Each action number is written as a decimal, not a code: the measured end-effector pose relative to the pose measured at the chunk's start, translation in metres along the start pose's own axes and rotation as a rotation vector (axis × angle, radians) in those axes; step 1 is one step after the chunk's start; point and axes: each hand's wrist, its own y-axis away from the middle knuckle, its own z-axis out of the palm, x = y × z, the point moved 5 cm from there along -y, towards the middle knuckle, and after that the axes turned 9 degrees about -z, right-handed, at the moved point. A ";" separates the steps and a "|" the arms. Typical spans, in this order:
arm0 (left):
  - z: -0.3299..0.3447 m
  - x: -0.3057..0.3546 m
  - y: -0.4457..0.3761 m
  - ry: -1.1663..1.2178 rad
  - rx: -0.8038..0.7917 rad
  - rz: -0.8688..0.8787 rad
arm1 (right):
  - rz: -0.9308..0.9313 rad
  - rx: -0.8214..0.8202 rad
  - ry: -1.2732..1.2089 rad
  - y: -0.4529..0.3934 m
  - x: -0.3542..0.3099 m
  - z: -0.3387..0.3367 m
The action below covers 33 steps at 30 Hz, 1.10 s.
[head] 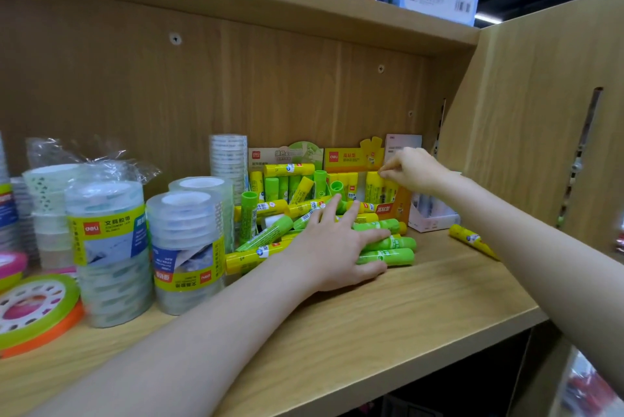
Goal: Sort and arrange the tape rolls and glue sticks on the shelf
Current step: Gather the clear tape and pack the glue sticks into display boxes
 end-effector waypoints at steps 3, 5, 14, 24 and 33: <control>0.000 -0.001 0.000 0.002 0.001 -0.003 | 0.072 0.145 -0.061 0.043 0.019 -0.026; 0.000 0.000 0.000 -0.001 -0.001 -0.003 | 0.120 0.081 -0.008 0.074 0.034 -0.031; 0.000 0.000 0.000 0.004 -0.006 -0.002 | 0.069 -0.222 -0.462 0.100 0.023 -0.022; 0.000 0.000 0.000 -0.002 -0.003 -0.002 | -0.035 0.445 -0.563 0.022 -0.011 -0.020; -0.001 0.000 0.001 0.005 -0.014 -0.007 | 0.038 0.689 -0.441 0.036 0.012 -0.022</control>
